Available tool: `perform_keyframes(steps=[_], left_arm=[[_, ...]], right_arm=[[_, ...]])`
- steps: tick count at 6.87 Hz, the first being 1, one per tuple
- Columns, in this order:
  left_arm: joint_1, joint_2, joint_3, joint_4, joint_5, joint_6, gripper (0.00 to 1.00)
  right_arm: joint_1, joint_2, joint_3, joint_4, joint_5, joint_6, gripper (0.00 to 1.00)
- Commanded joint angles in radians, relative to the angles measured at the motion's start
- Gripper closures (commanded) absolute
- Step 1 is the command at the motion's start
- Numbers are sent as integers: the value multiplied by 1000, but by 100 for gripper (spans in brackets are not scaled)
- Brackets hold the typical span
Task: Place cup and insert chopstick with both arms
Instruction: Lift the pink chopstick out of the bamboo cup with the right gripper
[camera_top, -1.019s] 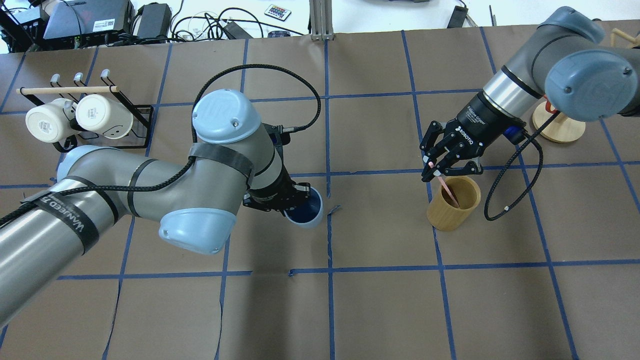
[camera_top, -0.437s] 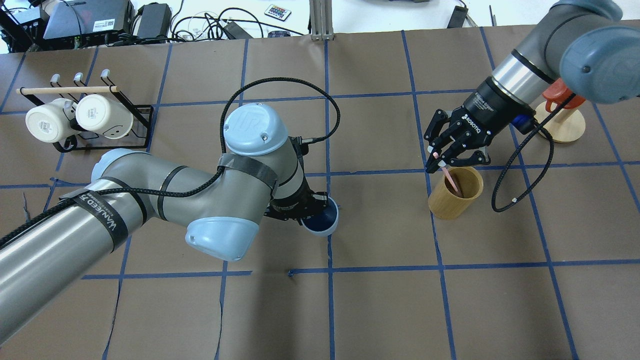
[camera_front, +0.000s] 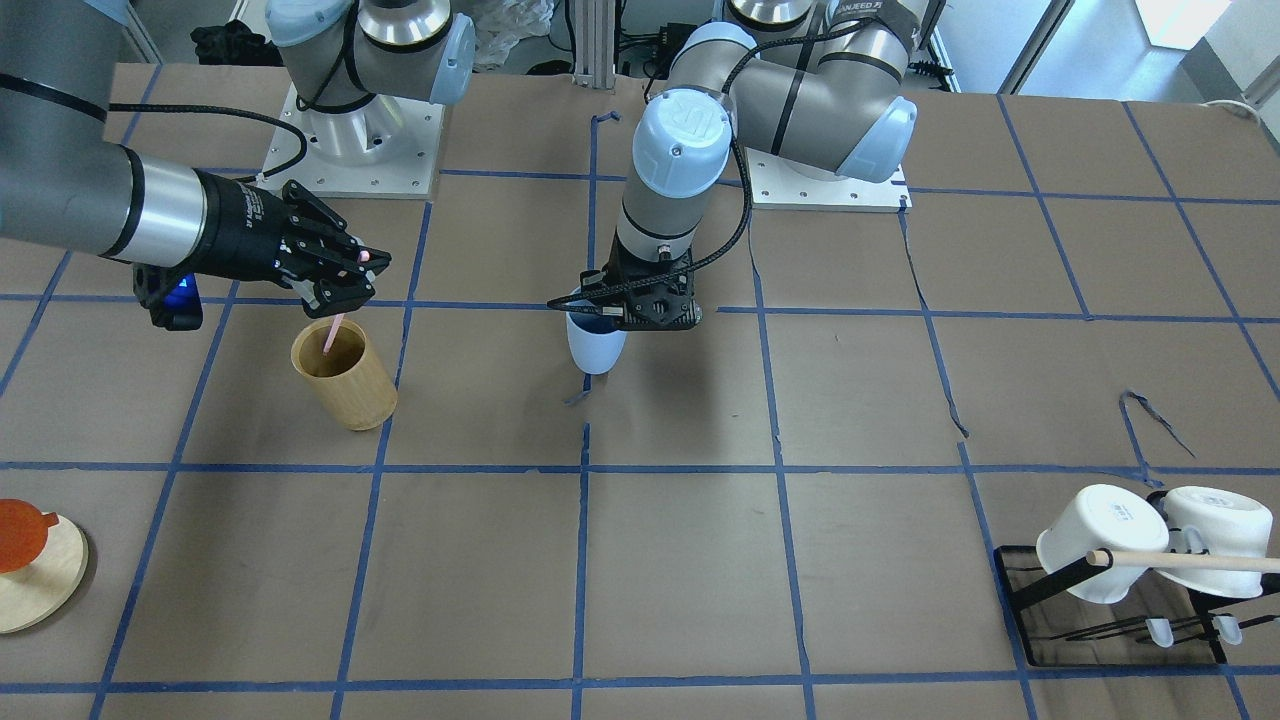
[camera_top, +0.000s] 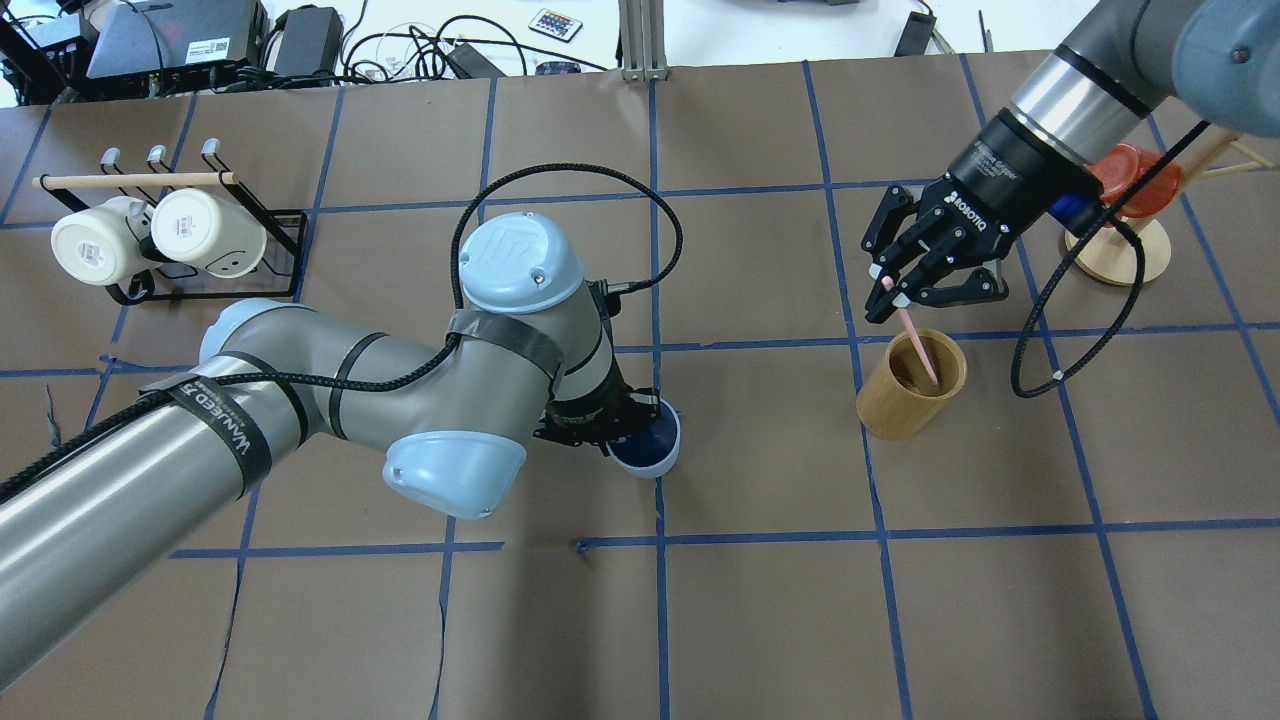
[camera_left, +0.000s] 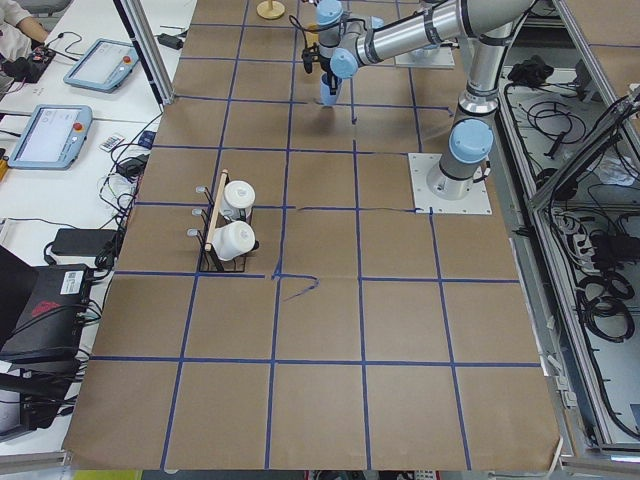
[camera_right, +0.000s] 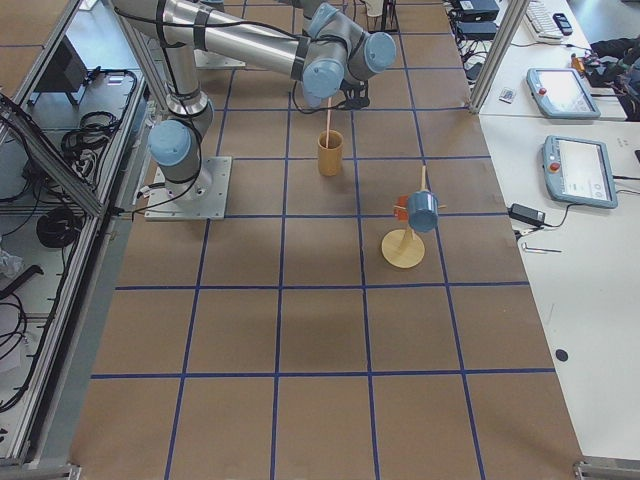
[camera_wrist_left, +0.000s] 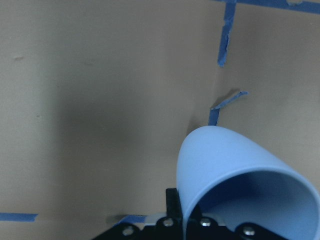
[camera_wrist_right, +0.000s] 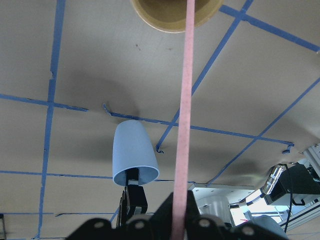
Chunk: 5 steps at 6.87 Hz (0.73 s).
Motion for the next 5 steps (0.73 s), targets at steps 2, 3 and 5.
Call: perform_keyframes(steps=[2, 3, 5], left_arm=[[-13, -22, 0, 20, -6, 0, 93], [-29, -27, 2, 20, -1, -4, 73], [-27, -27, 15, 41, 2, -14, 37]], right_arm=[[-1, -1, -140, 113, 45, 32, 100], [-1, -2, -162, 116, 79, 56, 100], [-1, -9, -208, 136, 135, 72, 100]])
